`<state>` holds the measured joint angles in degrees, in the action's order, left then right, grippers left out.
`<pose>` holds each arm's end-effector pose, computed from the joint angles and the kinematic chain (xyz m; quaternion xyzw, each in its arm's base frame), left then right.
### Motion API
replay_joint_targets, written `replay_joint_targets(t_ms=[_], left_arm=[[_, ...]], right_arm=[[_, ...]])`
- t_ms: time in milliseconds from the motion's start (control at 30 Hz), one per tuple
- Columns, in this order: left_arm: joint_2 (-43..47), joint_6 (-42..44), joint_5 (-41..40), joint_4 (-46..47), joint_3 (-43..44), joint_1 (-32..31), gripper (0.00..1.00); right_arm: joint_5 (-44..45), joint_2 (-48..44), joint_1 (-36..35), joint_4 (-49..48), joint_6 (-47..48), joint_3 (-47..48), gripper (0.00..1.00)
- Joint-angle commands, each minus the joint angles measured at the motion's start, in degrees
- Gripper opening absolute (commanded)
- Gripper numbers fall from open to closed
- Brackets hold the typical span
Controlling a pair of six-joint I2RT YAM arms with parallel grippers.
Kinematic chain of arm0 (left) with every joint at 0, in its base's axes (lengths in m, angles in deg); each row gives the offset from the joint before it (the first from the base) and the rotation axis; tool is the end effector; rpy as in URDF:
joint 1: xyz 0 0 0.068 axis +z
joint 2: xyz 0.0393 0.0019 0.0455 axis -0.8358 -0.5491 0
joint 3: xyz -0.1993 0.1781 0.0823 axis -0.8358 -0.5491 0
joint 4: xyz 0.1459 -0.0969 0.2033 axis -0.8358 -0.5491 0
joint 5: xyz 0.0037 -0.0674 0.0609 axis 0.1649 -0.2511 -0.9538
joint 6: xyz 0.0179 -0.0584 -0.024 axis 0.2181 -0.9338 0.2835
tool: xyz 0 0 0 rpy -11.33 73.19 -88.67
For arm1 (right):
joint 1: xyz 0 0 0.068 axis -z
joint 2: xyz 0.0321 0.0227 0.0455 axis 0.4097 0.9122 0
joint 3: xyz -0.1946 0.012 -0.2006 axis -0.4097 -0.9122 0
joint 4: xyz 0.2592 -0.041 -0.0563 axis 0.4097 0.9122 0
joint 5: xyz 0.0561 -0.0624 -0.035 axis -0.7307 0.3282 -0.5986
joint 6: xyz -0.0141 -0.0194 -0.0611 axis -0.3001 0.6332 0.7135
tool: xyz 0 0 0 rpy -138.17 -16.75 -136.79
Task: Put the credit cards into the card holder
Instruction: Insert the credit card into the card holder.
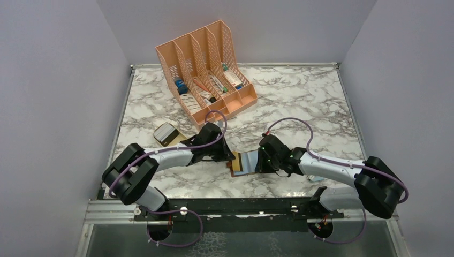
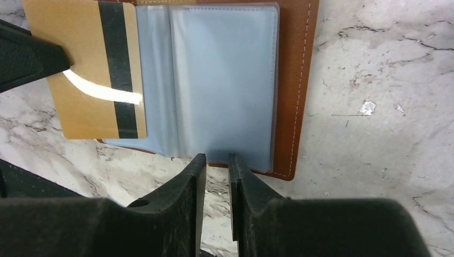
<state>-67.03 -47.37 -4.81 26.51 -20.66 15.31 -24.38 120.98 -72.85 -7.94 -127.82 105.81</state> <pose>0.2121 -0.2043 0.1451 -0.0725 0.9106 -0.3705 0.1681 0.1561 0.1737 0.1433 -0.0263 0.9663 0.1703 0.1910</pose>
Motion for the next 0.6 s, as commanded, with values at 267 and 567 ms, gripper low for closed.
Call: replay_joint_targets(t_ms=[267,567], left_arm=[[0.1,-3.9,1.7,7.9,-0.8,-1.7,0.0],[0.1,-5.5,3.1,9.5,-0.1,-2.5,0.0]], right_arm=[[6.6,-2.5,0.0,6.4,2.5,6.6,0.22],[10.2,0.8,0.7,7.6,4.1,8.5,0.22]])
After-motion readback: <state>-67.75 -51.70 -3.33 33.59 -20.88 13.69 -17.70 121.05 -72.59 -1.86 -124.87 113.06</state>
